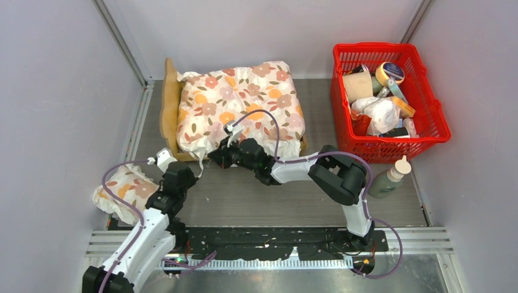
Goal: Set up the pet bed
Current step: Tie the ropes to the bed frame.
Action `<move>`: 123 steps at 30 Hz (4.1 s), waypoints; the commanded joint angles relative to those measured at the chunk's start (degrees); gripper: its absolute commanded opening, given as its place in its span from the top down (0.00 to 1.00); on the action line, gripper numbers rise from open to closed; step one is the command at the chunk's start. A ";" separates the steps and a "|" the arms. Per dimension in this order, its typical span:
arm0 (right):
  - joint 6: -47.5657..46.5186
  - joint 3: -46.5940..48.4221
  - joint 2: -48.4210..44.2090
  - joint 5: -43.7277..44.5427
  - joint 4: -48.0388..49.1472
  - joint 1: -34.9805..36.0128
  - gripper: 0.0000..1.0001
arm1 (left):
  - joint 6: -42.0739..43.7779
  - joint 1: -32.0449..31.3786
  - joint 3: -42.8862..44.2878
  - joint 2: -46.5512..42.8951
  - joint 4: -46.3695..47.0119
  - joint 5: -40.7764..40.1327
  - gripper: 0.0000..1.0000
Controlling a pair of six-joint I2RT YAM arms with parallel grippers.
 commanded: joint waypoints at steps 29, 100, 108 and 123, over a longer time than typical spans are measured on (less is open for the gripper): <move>-7.18 -3.04 1.36 -16.21 12.08 2.32 0.93 | 10.99 1.22 7.27 5.37 9.00 -5.92 1.00; -7.70 -20.45 -11.06 1.01 7.33 -0.11 0.66 | -55.58 8.17 -7.77 11.80 14.30 4.49 0.55; -7.91 -20.89 -11.69 1.15 7.38 -0.12 0.66 | -56.58 8.17 -7.23 16.97 18.97 5.07 0.56; -7.62 -21.34 -14.57 0.20 7.30 -0.08 0.67 | -59.13 8.17 -11.03 20.53 24.87 1.17 0.96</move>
